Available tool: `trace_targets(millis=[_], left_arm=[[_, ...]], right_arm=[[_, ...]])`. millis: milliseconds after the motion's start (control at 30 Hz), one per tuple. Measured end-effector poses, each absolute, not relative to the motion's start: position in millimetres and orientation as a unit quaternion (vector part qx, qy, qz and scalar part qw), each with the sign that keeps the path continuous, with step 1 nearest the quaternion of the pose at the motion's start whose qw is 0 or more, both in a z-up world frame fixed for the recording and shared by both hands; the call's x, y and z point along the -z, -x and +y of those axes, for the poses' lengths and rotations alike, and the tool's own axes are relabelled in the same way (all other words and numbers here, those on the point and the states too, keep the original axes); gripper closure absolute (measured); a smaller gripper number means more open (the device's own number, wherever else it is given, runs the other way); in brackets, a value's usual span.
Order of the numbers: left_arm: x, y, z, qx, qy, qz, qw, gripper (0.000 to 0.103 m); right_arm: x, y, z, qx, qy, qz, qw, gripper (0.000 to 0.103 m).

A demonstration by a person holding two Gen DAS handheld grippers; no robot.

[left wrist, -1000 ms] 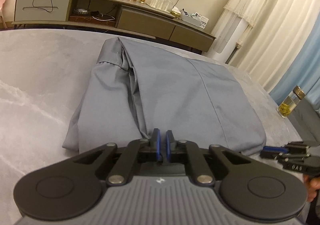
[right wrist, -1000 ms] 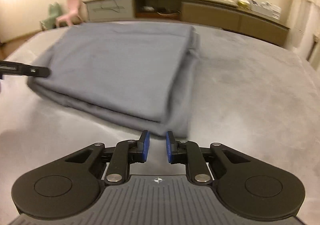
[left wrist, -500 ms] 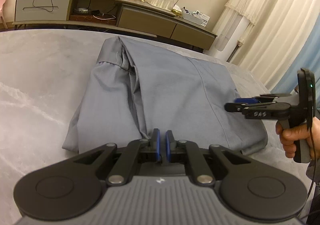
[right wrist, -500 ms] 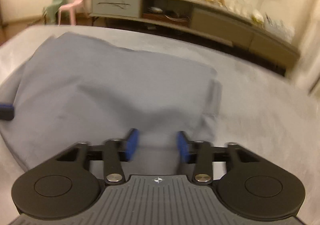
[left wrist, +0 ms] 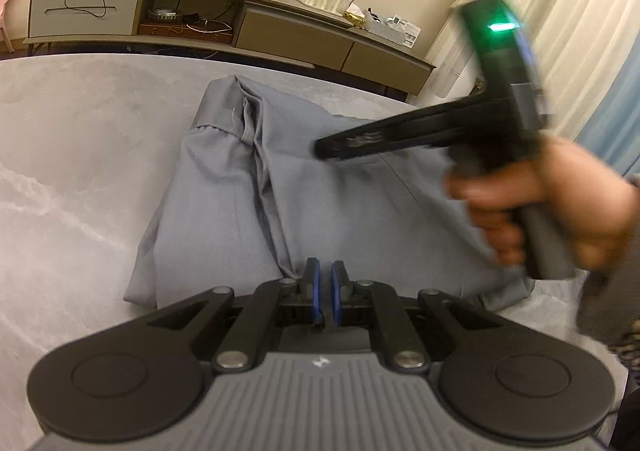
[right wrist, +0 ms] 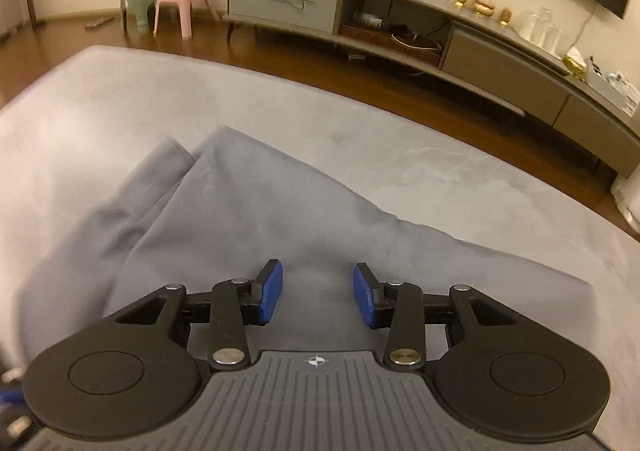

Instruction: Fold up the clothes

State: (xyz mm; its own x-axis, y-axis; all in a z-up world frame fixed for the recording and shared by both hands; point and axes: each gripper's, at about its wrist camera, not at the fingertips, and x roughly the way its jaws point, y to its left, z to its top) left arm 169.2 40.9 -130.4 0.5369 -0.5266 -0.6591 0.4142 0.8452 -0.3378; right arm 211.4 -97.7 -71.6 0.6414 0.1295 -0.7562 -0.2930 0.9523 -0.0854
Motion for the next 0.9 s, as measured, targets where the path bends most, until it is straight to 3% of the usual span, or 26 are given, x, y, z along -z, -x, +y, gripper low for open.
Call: trace_targets(millis=[133, 233, 433, 633, 733, 900], left_arm=[[124.0, -167.1, 39.4, 0.265, 0.06, 0.395, 0.877, 0.093], [102.2, -164.0, 39.7, 0.261, 0.048, 0.366, 0.892, 0.082], [67.6, -207.2, 14.6, 0.252, -0.018, 0.327, 0.911, 0.082], [102.2, -284.5, -17.5, 0.215, -0.093, 0.387, 0.892, 0.081], [118.8, -297.3, 0.9, 0.203, -0.058, 0.409, 0.888, 0.088], [107.9, -283.7, 7.4, 0.182, -0.052, 0.392, 0.9, 0.091]], right_arm=[[58.6, -206.4, -116.4, -0.129, 0.048, 0.409, 0.902, 0.061], [29.1, -169.0, -157.2, -0.146, 0.008, 0.375, 0.915, 0.061], [38.7, -81.8, -228.0, -0.109, 0.036, 0.355, 0.928, 0.058], [62.0, -140.1, -266.2, -0.085, 0.005, 0.35, 0.933, 0.058], [88.6, -159.2, -273.6, -0.118, 0.024, 0.374, 0.919, 0.059], [93.4, -140.6, -296.8, -0.137, 0.019, 0.381, 0.914, 0.059]])
